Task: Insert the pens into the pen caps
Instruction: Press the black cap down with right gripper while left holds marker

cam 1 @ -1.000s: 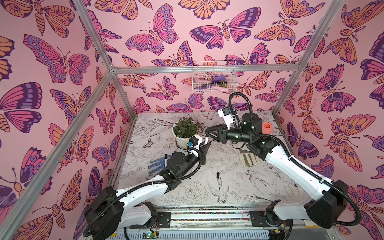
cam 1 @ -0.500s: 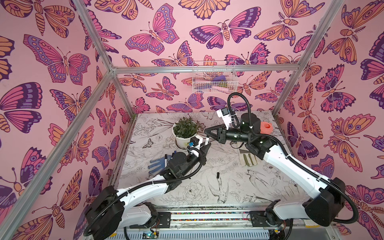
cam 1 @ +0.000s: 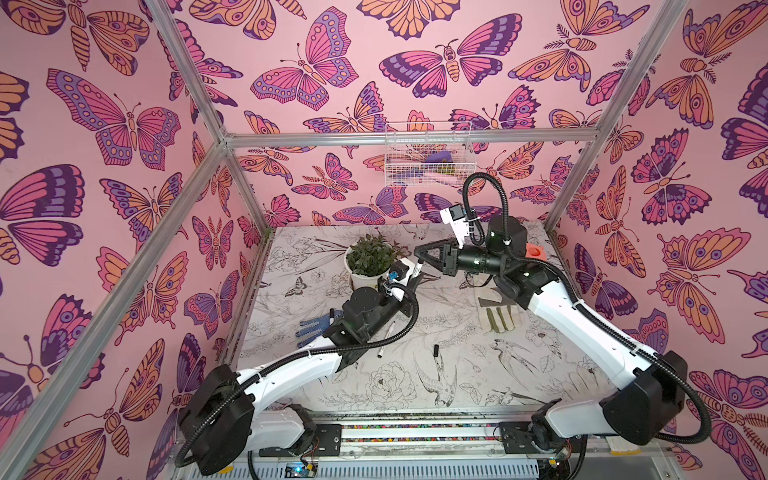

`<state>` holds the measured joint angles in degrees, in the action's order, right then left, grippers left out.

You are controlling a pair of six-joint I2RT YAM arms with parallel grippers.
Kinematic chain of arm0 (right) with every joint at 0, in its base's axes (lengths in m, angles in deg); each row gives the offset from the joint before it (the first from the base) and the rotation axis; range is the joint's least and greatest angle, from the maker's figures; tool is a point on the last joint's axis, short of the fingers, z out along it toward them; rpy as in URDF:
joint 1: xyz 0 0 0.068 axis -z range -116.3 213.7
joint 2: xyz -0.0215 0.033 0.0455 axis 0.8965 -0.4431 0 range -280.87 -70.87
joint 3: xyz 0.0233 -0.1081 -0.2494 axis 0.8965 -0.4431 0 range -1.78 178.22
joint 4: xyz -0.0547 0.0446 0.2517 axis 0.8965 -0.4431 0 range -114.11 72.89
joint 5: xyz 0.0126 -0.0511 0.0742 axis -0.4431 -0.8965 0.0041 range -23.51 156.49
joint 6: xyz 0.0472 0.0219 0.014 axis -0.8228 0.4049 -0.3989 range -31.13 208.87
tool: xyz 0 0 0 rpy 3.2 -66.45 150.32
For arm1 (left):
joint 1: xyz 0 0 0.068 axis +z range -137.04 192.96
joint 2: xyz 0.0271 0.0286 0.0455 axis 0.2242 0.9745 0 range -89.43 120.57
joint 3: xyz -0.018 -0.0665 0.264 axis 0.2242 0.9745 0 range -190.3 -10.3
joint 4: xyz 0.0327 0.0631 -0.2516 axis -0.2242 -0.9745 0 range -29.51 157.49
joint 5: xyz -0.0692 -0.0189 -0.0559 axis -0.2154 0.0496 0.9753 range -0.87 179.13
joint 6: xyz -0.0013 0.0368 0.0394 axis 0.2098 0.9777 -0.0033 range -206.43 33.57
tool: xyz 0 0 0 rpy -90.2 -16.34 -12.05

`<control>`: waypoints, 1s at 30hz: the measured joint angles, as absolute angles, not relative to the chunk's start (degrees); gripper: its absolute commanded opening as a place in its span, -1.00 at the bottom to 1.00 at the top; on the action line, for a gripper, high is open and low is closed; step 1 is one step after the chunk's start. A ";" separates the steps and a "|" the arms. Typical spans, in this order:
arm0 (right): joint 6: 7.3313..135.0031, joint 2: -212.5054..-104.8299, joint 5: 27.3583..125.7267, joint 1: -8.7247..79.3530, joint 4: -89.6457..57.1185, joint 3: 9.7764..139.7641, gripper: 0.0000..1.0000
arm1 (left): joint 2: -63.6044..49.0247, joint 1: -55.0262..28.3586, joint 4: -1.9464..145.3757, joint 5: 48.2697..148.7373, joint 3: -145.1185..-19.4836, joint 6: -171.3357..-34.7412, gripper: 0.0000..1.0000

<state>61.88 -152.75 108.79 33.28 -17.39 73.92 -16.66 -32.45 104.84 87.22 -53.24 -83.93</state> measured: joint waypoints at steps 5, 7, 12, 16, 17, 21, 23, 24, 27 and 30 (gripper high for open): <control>62.26 -154.85 108.84 33.85 -19.33 75.95 -0.98 | -14.67 -29.57 104.73 93.49 -54.48 -88.56 -1.00; 62.58 -155.66 108.05 34.49 -19.75 76.78 -0.99 | -12.46 -28.02 105.23 97.58 -56.12 -91.86 -1.00; 64.27 -157.28 106.13 35.64 -20.62 79.14 -1.00 | -7.72 -24.78 105.86 106.78 -61.04 -98.57 -1.00; 65.93 -157.80 105.41 35.82 -20.93 81.13 -1.00 | -7.22 -23.93 101.95 108.84 -65.19 -97.28 -1.00; 66.43 -157.69 105.21 35.82 -20.97 81.48 -1.00 | -7.22 -23.91 100.71 108.86 -66.27 -95.95 -1.00; 68.27 -157.10 105.03 35.99 -22.06 82.07 -1.00 | -7.22 -24.69 95.37 106.61 -69.43 -88.30 -1.00; 68.75 -156.91 105.21 36.41 -23.70 82.03 -1.00 | -7.22 -25.70 93.08 103.70 -70.02 -83.67 -1.00; 68.75 -156.86 105.67 36.82 -24.64 81.92 -1.00 | -7.22 -26.22 92.18 102.15 -70.16 -81.53 -1.00; 68.07 -156.86 108.23 38.38 -27.64 81.33 -1.00 | -7.22 -28.02 89.67 97.71 -70.16 -75.95 -1.00; 67.44 -157.26 111.11 39.64 -30.76 80.89 -1.00 | -7.22 -29.48 87.90 94.24 -70.16 -71.51 -1.00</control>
